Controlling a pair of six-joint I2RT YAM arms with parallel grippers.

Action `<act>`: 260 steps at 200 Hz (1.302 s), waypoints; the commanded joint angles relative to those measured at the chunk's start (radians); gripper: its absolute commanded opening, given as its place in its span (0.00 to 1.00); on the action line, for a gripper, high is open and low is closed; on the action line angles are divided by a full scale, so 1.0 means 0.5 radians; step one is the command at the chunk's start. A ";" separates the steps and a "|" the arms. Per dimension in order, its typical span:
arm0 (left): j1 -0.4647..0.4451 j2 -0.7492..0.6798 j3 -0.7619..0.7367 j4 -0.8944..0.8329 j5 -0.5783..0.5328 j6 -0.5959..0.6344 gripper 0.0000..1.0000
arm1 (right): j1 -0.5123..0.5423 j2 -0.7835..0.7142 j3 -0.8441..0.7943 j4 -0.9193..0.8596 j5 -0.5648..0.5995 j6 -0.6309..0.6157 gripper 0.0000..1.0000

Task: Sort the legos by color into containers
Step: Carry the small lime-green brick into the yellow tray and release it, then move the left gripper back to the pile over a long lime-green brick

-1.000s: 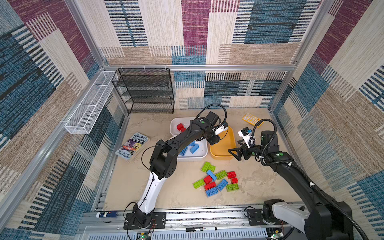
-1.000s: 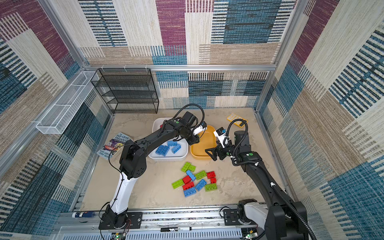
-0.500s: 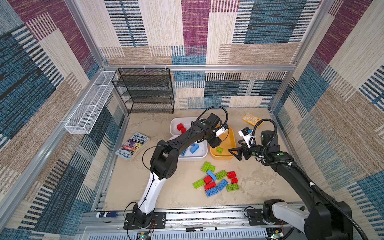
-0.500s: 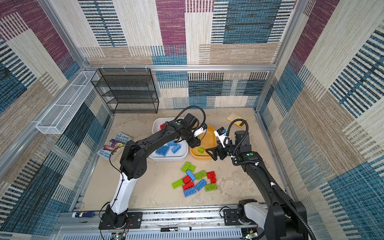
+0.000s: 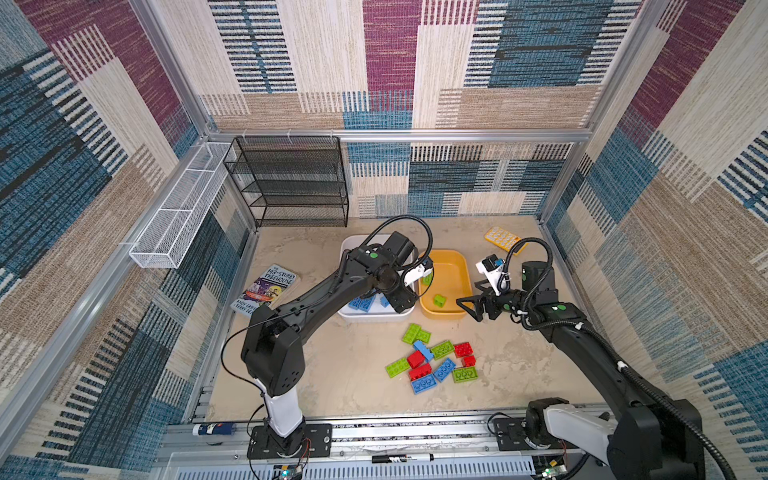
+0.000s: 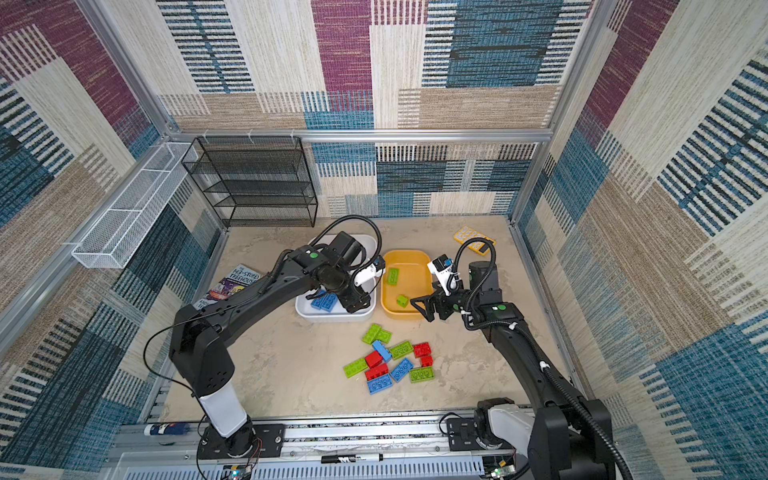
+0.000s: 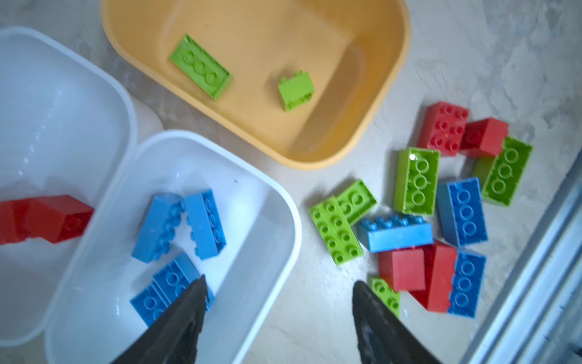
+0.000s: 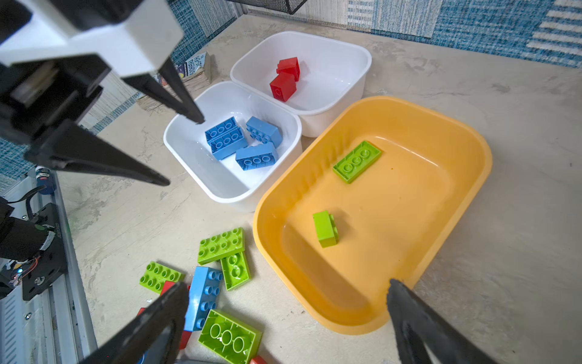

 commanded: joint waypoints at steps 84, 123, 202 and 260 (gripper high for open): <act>-0.265 -0.406 -0.979 0.358 0.017 -0.382 0.74 | 0.003 -0.010 -0.036 0.021 -0.094 -0.011 0.99; -0.407 -0.342 -1.104 0.518 -0.058 -0.429 0.74 | 0.006 -0.010 -0.036 0.013 -0.093 -0.018 0.99; -0.533 -0.054 -0.953 0.440 -0.193 -0.406 0.69 | 0.006 -0.032 -0.044 -0.017 -0.067 -0.037 0.99; -0.556 0.084 -0.861 0.356 -0.220 -0.376 0.51 | 0.006 -0.022 -0.048 -0.009 -0.063 -0.042 0.99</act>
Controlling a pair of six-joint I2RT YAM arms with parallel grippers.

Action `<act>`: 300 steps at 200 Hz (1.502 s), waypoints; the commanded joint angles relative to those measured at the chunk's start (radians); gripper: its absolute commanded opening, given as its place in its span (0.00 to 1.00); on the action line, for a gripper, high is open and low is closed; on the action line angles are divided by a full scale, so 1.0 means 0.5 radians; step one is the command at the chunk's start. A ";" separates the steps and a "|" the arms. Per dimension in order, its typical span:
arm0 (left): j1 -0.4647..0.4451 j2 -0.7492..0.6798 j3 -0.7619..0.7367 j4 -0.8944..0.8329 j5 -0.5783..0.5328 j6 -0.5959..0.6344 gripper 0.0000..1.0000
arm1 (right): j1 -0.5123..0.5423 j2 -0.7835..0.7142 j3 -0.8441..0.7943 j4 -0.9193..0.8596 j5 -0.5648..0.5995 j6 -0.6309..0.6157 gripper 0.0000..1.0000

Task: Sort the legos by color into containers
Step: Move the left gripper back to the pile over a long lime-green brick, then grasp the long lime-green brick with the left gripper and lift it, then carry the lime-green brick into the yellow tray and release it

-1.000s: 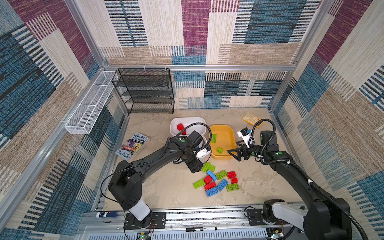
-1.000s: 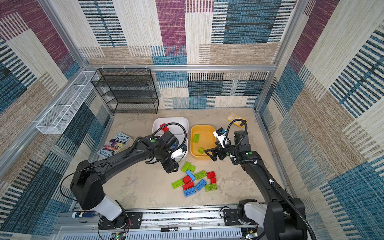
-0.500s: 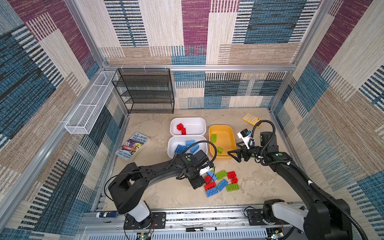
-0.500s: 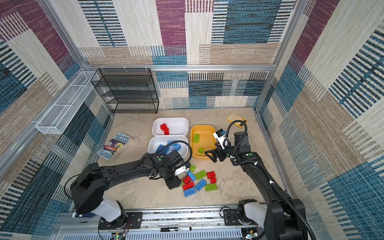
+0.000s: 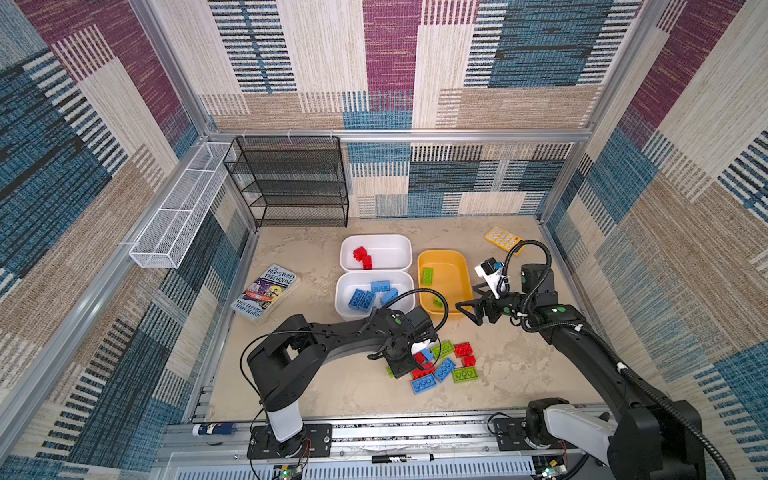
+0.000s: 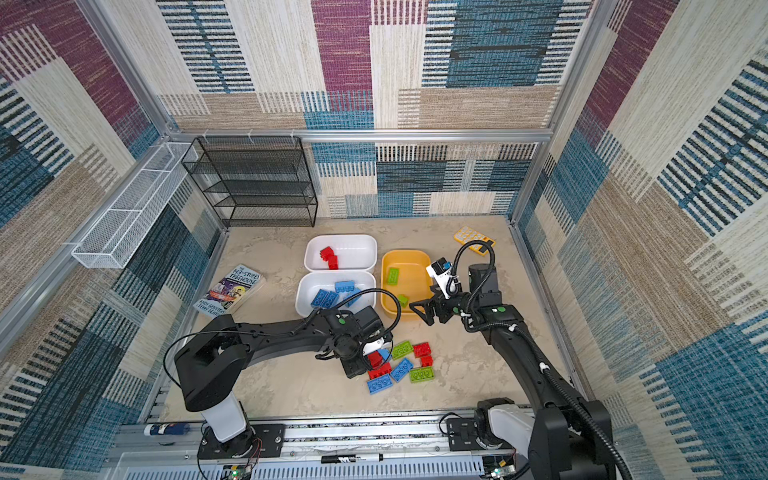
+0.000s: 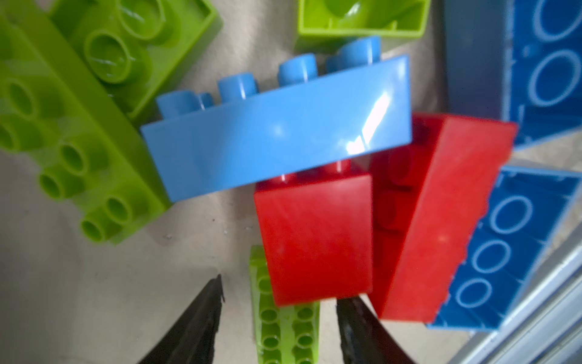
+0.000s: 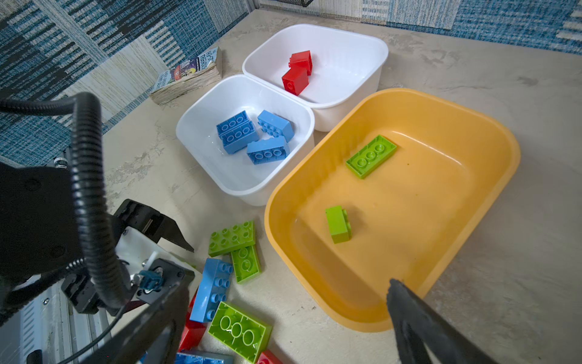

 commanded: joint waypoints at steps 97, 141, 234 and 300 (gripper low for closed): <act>0.008 -0.068 0.108 -0.224 -0.085 0.220 0.32 | 0.002 0.045 0.019 0.031 -0.005 -0.011 0.99; 0.153 -0.207 0.422 -0.448 -0.063 0.334 0.32 | 0.002 0.063 0.044 0.047 0.017 -0.009 0.99; 0.390 0.563 1.654 -0.378 0.121 0.182 0.34 | 0.001 0.013 0.088 0.044 0.192 0.001 0.99; 0.403 1.007 1.984 -0.116 -0.118 -0.191 0.39 | -0.009 -0.021 0.072 0.048 0.238 0.001 0.99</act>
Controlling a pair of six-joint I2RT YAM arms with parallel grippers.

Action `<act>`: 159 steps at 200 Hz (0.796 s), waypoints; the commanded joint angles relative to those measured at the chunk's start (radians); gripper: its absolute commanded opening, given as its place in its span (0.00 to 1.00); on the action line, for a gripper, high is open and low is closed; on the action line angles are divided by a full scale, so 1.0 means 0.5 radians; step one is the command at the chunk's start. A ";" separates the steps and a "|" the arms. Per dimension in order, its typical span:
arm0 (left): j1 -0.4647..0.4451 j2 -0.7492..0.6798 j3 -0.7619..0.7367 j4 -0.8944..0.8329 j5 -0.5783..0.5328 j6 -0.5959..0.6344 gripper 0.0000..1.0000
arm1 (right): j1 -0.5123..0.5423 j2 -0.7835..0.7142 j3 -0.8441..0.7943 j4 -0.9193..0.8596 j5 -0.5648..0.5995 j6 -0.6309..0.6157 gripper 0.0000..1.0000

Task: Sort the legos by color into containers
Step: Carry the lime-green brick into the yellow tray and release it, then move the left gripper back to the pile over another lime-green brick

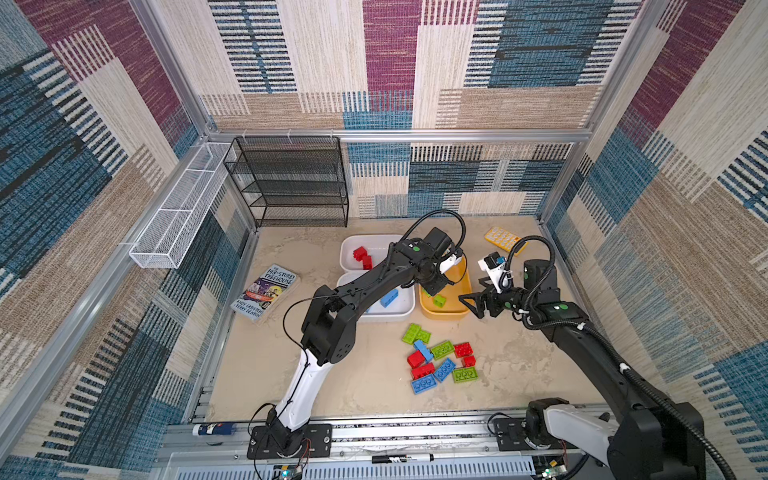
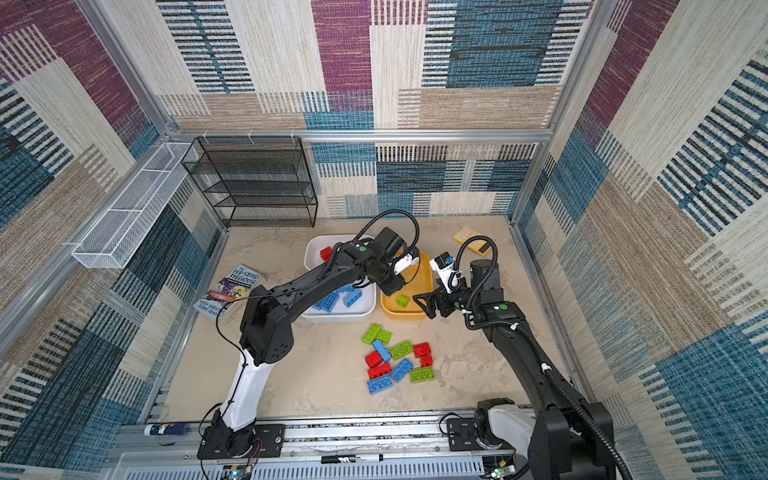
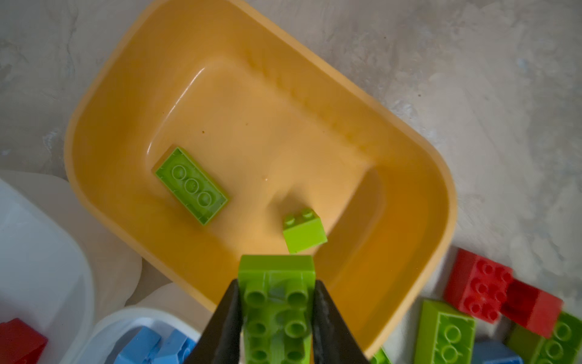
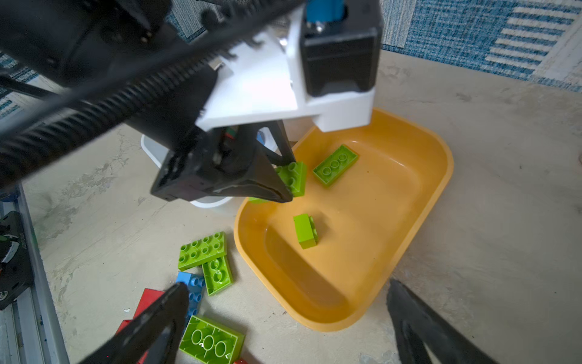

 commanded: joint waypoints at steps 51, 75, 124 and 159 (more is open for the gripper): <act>0.001 -0.078 -0.031 0.145 -0.114 -0.242 0.66 | -0.001 -0.028 -0.029 0.033 -0.014 -0.002 0.99; -0.004 -0.301 -0.220 0.086 -0.049 -0.292 0.68 | -0.002 -0.025 -0.036 0.036 -0.028 0.001 0.99; -0.074 -0.785 -0.793 -0.043 0.060 -0.661 0.68 | -0.002 0.017 -0.052 0.077 -0.072 0.008 0.99; -0.205 -0.977 -1.154 -0.027 -0.025 -0.913 0.67 | -0.002 0.034 -0.058 0.097 -0.095 0.025 0.99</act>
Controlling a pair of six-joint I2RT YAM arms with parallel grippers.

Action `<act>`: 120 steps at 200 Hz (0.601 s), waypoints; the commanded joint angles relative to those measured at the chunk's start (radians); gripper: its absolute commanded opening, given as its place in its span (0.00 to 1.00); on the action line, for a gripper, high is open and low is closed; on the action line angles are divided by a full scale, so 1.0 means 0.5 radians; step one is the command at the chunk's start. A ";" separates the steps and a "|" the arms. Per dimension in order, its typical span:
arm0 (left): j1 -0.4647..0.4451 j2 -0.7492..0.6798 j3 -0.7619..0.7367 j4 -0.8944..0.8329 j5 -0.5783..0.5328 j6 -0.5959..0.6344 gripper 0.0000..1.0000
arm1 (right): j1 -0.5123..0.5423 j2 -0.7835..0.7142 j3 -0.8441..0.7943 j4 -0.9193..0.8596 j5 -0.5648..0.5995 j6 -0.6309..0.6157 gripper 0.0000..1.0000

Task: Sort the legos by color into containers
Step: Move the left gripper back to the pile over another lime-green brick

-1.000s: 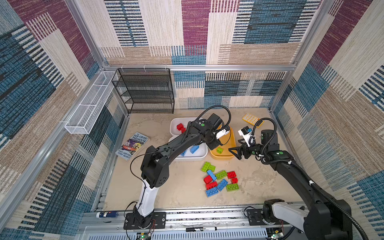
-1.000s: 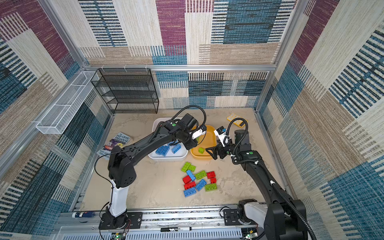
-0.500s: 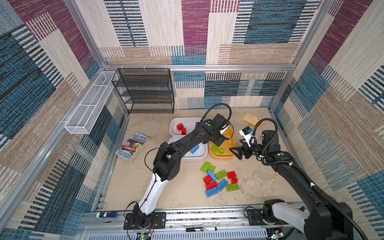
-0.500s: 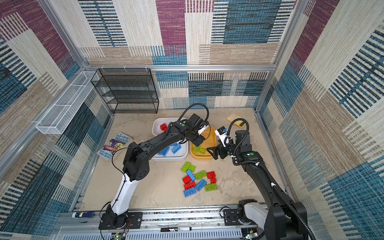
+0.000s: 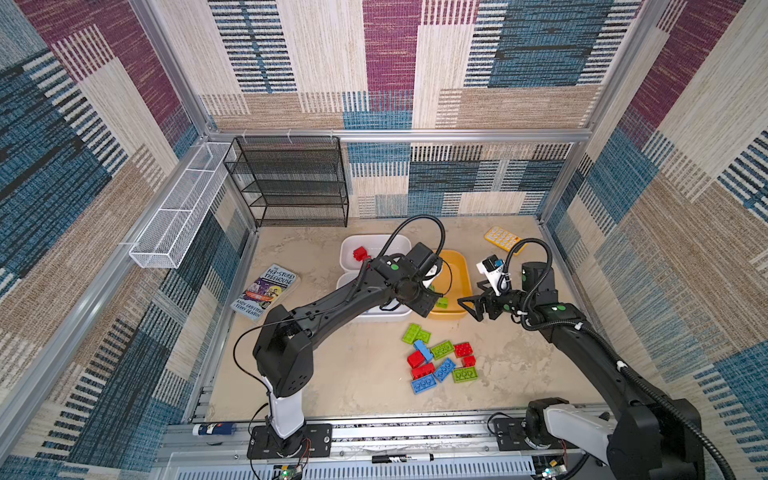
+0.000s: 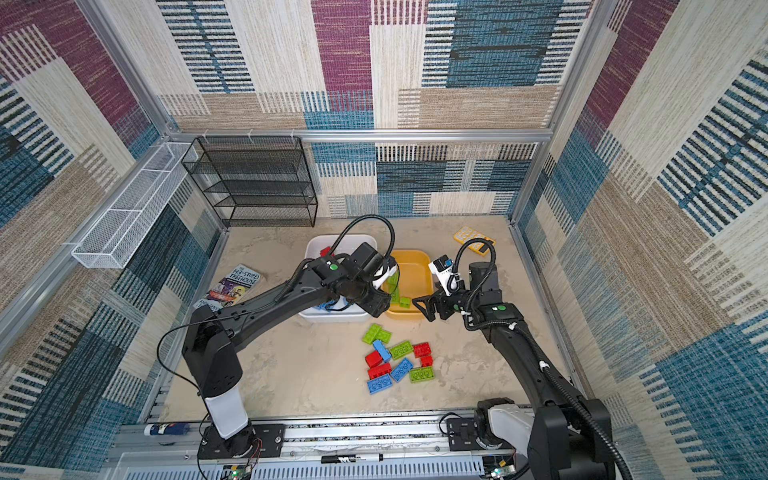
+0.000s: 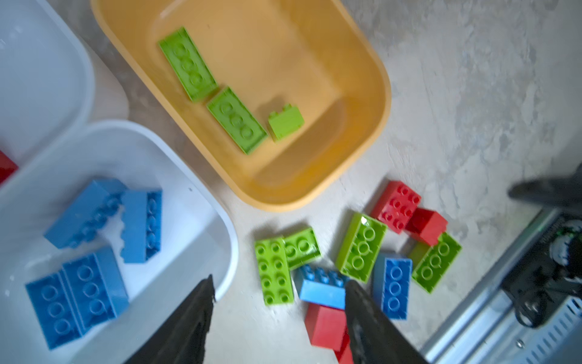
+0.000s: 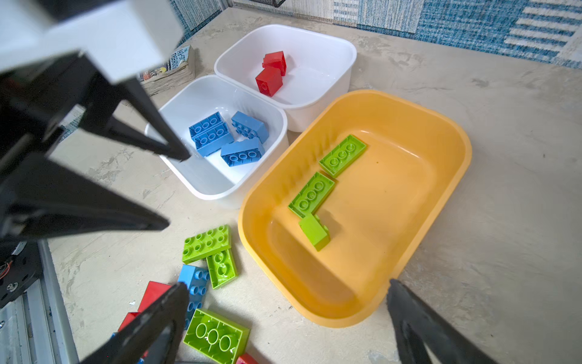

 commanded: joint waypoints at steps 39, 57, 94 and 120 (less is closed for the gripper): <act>-0.067 -0.123 -0.446 0.172 -0.047 -0.409 0.67 | -0.002 -0.015 -0.032 0.072 -0.057 0.029 0.99; -0.059 -0.119 -0.579 0.364 -0.047 -0.411 0.66 | -0.002 -0.033 -0.052 0.072 -0.055 0.038 0.99; -0.048 -0.078 -0.711 0.590 -0.065 -0.365 0.65 | -0.002 -0.076 -0.074 0.061 -0.042 0.038 0.99; -0.012 -0.054 -0.779 0.719 -0.088 -0.349 0.65 | -0.001 -0.079 -0.086 0.065 -0.045 0.041 0.99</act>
